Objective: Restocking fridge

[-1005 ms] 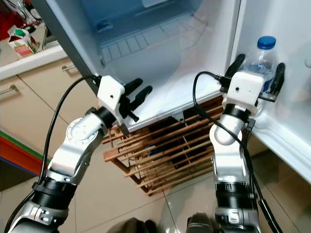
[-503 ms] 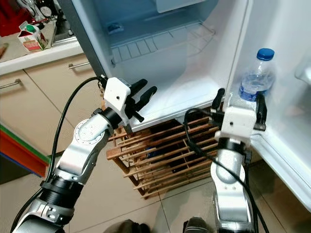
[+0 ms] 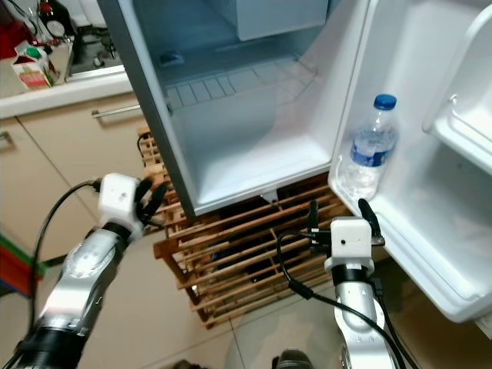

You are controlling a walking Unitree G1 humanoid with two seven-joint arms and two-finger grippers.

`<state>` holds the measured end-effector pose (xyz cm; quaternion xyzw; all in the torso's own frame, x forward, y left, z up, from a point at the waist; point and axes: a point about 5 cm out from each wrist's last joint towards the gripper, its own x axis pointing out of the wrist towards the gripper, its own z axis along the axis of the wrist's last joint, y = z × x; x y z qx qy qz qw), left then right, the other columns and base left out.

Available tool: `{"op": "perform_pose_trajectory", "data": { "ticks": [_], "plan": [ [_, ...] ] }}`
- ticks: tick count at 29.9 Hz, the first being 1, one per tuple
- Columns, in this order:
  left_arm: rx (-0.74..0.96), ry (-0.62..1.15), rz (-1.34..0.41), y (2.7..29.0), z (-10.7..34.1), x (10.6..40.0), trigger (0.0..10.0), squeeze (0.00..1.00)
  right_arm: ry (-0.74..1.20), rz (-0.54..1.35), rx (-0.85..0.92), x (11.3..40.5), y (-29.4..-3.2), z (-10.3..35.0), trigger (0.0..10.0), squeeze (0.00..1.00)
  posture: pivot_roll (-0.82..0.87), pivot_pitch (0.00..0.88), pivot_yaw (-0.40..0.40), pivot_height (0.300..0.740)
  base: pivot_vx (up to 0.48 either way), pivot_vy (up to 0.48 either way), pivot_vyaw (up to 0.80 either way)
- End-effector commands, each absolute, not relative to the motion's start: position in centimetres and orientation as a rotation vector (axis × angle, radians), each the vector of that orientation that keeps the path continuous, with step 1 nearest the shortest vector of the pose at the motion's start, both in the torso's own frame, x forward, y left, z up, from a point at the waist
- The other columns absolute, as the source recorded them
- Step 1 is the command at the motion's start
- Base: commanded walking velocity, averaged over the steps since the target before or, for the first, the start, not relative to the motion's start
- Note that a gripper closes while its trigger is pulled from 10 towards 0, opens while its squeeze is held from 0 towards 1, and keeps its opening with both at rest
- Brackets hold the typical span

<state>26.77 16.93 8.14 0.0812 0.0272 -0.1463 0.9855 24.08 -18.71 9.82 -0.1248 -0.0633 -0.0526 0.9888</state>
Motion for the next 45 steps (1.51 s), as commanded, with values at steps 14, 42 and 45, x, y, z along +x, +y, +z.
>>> {"op": "perform_pose_trajectory", "data": {
  "ticks": [14, 42, 45],
  "plan": [
    [-0.059, 0.035, -0.082, 15.0, 9.0, 30.6, 10.0, 0.00, -0.143, -0.202, -0.053, 27.5, -18.7, 9.8, 10.0, 0.00, -0.04, 0.000, 0.002, 0.736, 0.000, 0.000, 0.00],
    [0.055, -0.007, -0.142, 13.4, 10.2, 31.7, 10.0, 0.00, -0.146, -0.144, -0.150, 27.5, -18.8, 9.4, 10.0, 0.00, -0.07, 0.000, -0.005, 0.736, -0.036, -0.044, 0.00],
    [0.053, -0.008, -0.145, 13.2, 10.3, 31.8, 10.0, 0.00, -0.143, -0.145, -0.153, 27.3, -18.9, 9.3, 10.0, 0.00, -0.08, 0.000, -0.002, 0.736, 0.000, 0.000, 0.00]
  ]
}}
